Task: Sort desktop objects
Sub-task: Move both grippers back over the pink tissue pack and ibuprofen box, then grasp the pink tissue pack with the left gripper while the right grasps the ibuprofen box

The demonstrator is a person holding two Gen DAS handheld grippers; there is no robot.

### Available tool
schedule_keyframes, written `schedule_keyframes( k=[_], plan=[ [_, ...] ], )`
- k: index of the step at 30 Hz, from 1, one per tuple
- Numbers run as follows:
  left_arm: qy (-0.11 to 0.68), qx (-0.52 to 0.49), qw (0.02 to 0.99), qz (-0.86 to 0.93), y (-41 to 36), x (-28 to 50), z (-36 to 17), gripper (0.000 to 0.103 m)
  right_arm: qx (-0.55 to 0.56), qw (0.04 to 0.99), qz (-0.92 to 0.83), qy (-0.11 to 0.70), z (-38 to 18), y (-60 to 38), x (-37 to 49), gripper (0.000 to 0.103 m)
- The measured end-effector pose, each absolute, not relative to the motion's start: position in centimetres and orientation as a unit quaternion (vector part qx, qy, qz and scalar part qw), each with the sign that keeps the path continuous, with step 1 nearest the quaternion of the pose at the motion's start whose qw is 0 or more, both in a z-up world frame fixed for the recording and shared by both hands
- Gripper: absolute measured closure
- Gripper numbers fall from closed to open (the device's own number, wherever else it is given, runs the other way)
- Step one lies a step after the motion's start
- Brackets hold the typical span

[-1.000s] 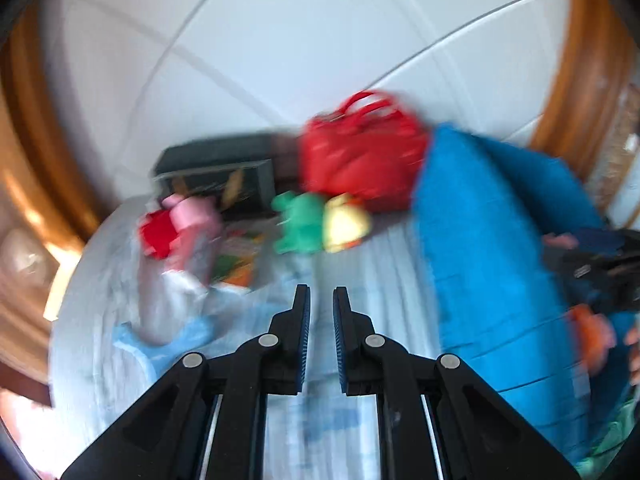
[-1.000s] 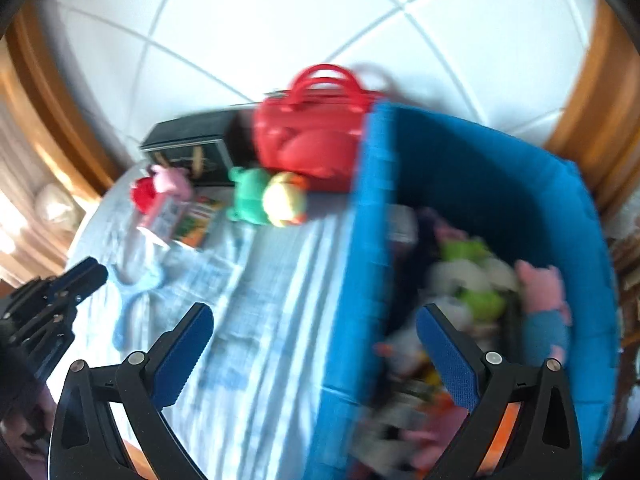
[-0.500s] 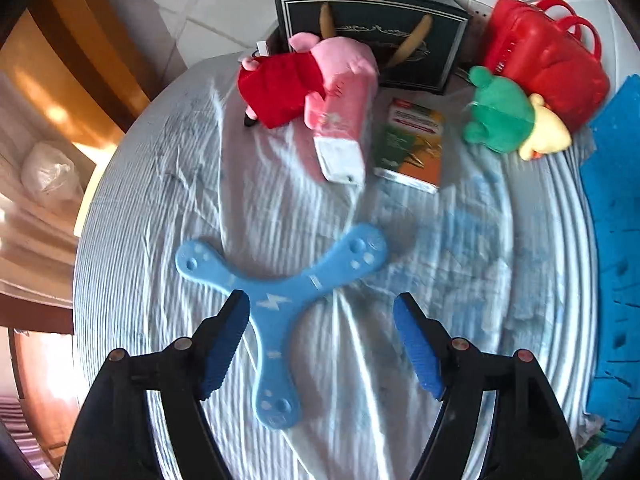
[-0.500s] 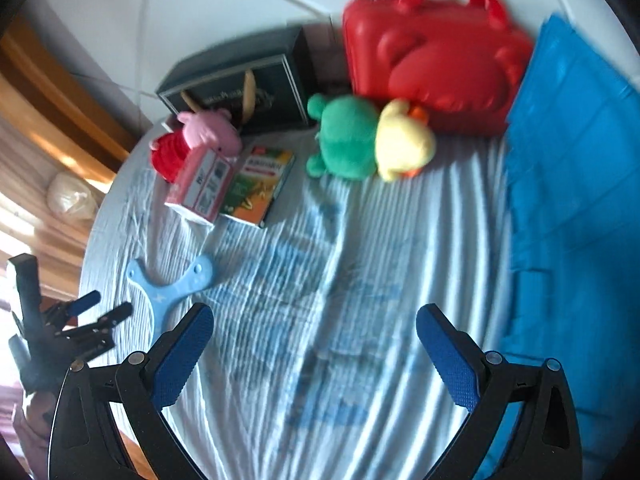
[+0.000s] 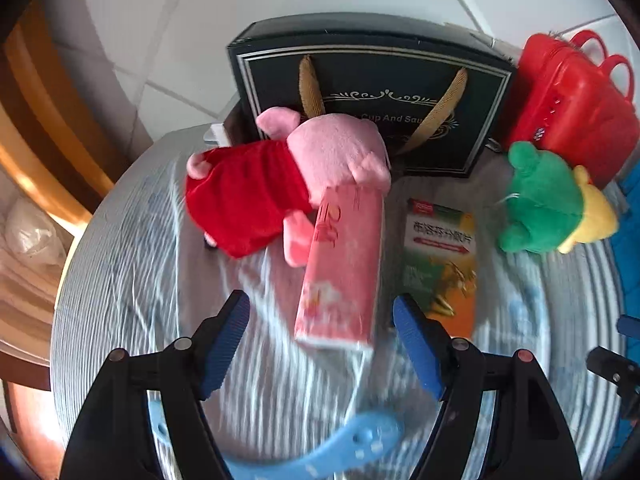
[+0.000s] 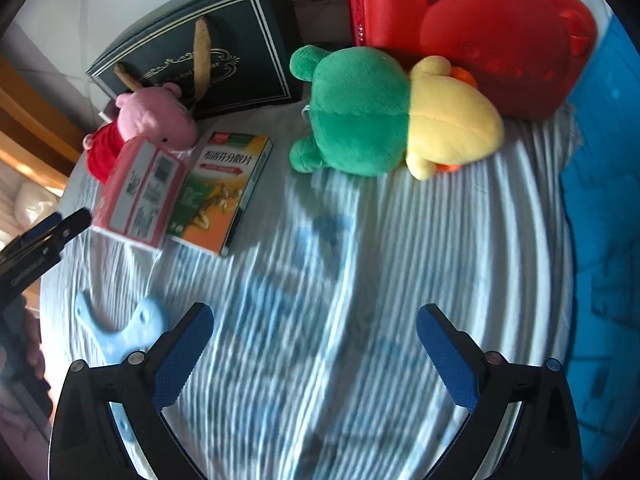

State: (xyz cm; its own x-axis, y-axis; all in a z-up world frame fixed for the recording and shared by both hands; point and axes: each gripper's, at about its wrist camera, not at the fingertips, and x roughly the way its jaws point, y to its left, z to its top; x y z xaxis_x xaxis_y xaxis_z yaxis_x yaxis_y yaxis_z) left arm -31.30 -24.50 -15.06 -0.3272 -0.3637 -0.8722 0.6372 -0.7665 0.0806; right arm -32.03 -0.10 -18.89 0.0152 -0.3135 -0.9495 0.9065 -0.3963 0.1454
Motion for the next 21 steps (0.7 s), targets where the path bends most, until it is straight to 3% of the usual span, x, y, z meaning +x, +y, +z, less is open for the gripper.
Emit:
schedule_keyframes(
  k=[7,10,18,21],
  plan=[
    [0.131,0.526,0.326,-0.775,-25.6,-34.2,-19.0,0.030,0.536,0.468,-0.643,0.283,-20.9,-1.8,-33.2,0.000],
    [0.152,0.531,0.297,-0.779,-25.8,-34.1,-19.6,0.048,0.541,0.465,-0.641,0.283,-21.6,-2.2,-33.4,0.000],
    [0.195,0.525,0.261,-0.786,-26.5,-32.9,-20.6,0.049,0.540,0.474,-0.633,0.288,-21.6,-3.0,-31.7,0.000],
    [0.200,0.514,0.266,-0.790,-26.8,-32.2,-20.6,0.056,0.537,0.477,-0.630,0.294,-21.6,-3.1,-30.9,0.000]
  ],
)
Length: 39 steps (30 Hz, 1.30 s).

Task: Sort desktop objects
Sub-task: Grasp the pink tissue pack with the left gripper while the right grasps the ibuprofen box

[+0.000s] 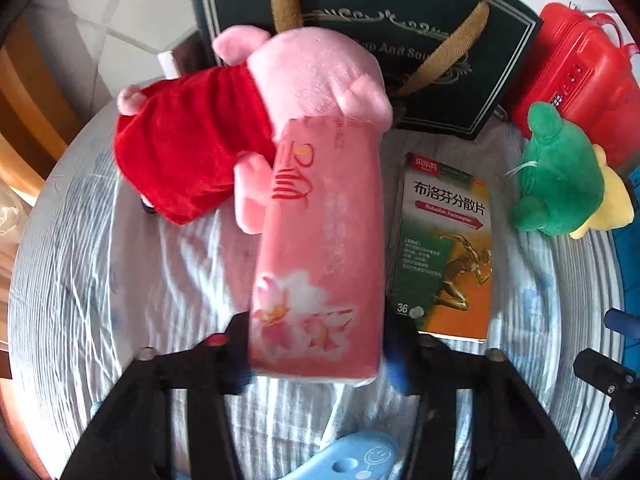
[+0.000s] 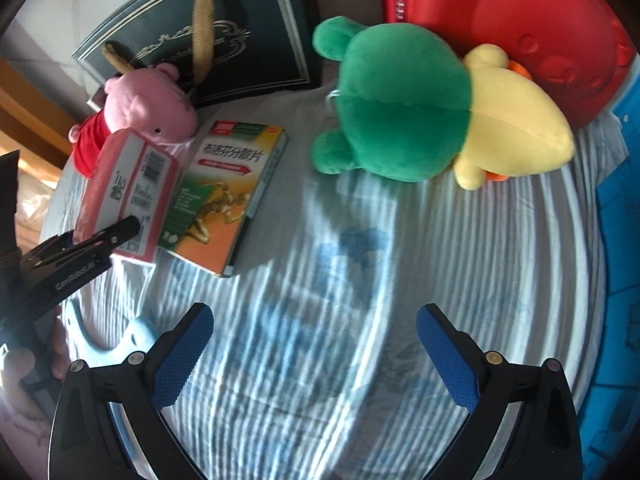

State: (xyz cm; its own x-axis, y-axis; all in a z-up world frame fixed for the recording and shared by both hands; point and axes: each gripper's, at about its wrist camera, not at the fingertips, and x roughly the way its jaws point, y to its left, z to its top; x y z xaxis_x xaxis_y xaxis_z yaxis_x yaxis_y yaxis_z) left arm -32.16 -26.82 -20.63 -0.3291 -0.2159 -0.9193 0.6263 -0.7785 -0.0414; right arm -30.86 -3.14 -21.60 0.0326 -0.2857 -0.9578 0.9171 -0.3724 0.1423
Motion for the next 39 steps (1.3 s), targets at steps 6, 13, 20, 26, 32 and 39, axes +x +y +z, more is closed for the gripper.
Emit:
schedule_keyframes(
  k=[6,13,20,26,32,39],
  plan=[
    [0.174,0.488,0.307,-0.798,-26.9,-28.4,-18.9,0.057,0.537,0.475,-0.629,0.300,-22.3,-4.7,-29.3,0.000],
    [0.162,0.476,0.351,-0.790,-27.5,-24.9,-19.1,0.057,0.548,0.473,-0.622,0.299,-24.4,-9.1,-26.1,0.000],
    [0.180,0.461,0.349,-0.795,-28.2,-25.0,-19.4,0.057,0.552,0.446,-0.641,0.292,-26.8,-14.6,-24.1,0.000],
    [0.187,0.457,0.346,-0.798,-28.2,-25.0,-19.6,0.057,0.549,0.414,-0.657,0.309,-29.2,-17.4,-23.9,0.000],
    [0.181,0.460,0.337,-0.801,-27.6,-24.7,-19.9,0.057,0.528,0.421,-0.660,0.329,-29.1,-16.5,-23.5,0.009],
    [0.184,0.453,0.326,-0.809,-24.9,-23.0,-18.6,0.057,0.498,0.446,-0.660,0.341,-27.0,-11.4,-22.1,0.010]
  ],
)
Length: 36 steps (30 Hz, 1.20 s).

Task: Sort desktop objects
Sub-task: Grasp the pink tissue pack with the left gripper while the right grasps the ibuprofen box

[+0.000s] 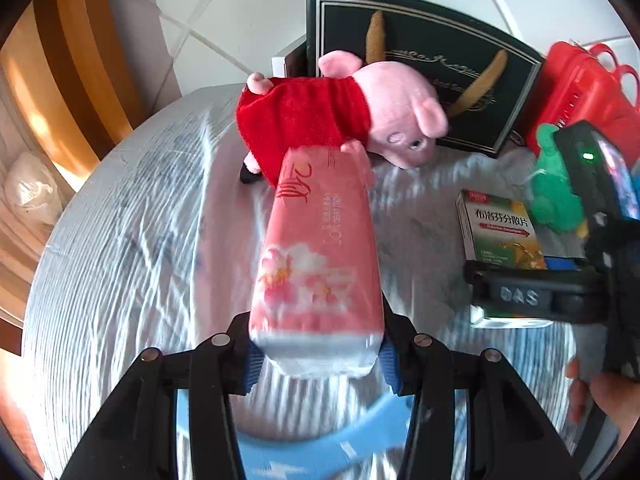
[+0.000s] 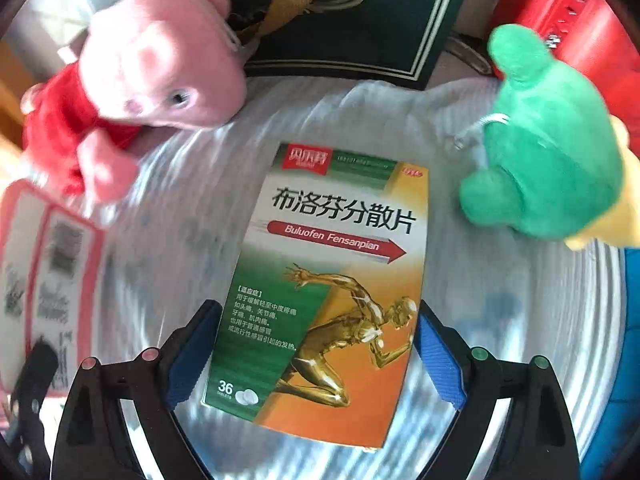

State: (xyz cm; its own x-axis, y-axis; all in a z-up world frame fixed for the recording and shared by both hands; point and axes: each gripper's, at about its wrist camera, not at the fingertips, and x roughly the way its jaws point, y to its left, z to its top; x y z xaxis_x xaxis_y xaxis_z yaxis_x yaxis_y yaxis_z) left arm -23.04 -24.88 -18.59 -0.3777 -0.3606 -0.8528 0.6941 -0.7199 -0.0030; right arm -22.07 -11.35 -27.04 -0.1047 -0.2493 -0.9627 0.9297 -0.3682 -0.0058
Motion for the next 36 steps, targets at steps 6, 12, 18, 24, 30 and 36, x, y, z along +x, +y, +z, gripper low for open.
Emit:
schedule_keyframes(
  k=[6,12,18,24,30,36],
  plan=[
    [0.184,0.432,0.331,-0.819,-20.7,-20.2,-16.8,0.057,0.454,0.483,-0.672,0.330,-23.9,-4.5,-20.6,0.012],
    [0.170,0.413,0.332,-0.831,-15.8,-16.7,-14.8,0.057,0.465,0.502,-0.670,0.288,-21.1,0.4,-20.5,0.093],
    [0.172,0.431,0.331,-0.822,-13.6,-13.7,-16.0,0.057,0.489,0.485,-0.653,0.314,-22.3,5.1,-19.7,0.035],
    [0.187,0.435,0.340,-0.813,-13.9,-12.4,-17.8,0.057,0.487,0.500,-0.639,0.325,-23.5,6.2,-18.2,0.028],
    [0.179,0.427,0.335,-0.821,-14.1,-13.2,-18.0,0.057,0.470,0.500,-0.639,0.348,-24.8,2.6,-17.4,0.009],
    [0.182,0.438,0.329,-0.817,-15.1,-14.1,-18.9,0.057,0.467,0.496,-0.629,0.375,-27.1,-1.4,-16.9,0.003]
  ],
)
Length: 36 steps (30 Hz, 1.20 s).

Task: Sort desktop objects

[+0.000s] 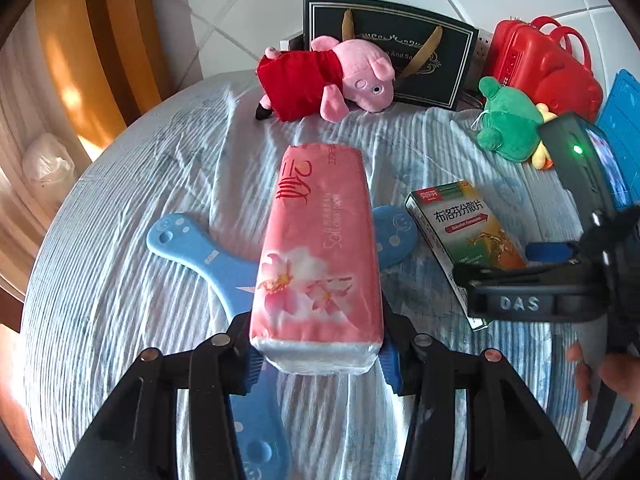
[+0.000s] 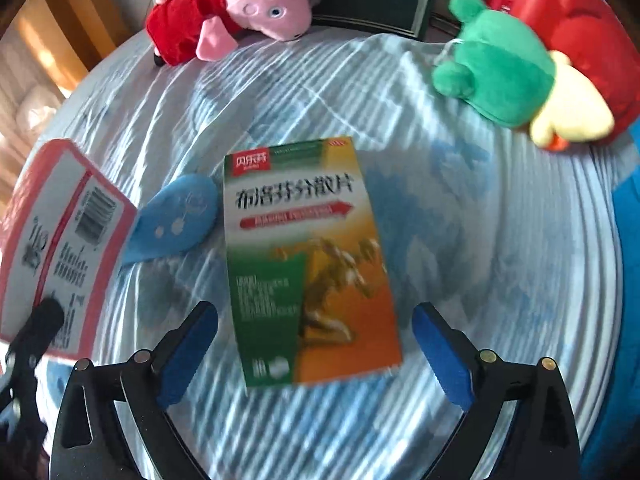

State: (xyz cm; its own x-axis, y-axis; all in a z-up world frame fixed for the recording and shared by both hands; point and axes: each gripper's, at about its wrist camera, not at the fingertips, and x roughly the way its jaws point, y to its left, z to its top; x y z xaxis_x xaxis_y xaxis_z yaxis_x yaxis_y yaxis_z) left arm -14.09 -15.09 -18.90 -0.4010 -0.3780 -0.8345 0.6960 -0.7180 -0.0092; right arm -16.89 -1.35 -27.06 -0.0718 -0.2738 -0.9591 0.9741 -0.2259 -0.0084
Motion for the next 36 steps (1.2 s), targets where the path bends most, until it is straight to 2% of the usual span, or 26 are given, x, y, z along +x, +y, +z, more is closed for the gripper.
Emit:
schedule_keyframes(
  k=[3,5,11,21,27,33,36],
  plan=[
    [0.186,0.443,0.327,-0.814,-15.3,-14.1,-19.5,0.057,0.472,0.489,-0.624,0.386,-28.2,-2.5,-16.9,0.005],
    [0.187,0.445,0.328,-0.812,-15.4,-14.1,-19.6,0.057,0.472,0.484,-0.626,0.388,-28.6,-2.6,-17.1,0.013],
    [0.182,0.443,0.327,-0.815,-14.9,-13.9,-19.0,0.057,0.459,0.502,-0.632,0.371,-26.1,0.6,-16.8,0.014],
    [0.144,0.408,0.314,-0.845,-10.6,-13.0,-14.2,0.057,0.409,0.525,-0.661,0.347,-19.6,8.6,-15.5,0.015],
    [0.144,0.426,0.306,-0.839,-8.1,-11.3,-14.9,0.057,0.483,0.486,-0.613,0.394,-24.0,12.1,-15.4,0.015],
    [0.122,0.430,0.310,-0.839,-6.5,-10.3,-15.5,0.057,0.536,0.456,-0.590,0.395,-27.7,13.9,-15.9,0.014],
    [0.125,0.431,0.309,-0.838,-6.5,-10.0,-15.5,0.057,0.536,0.453,-0.601,0.382,-28.0,13.2,-16.3,0.005]
  ],
)
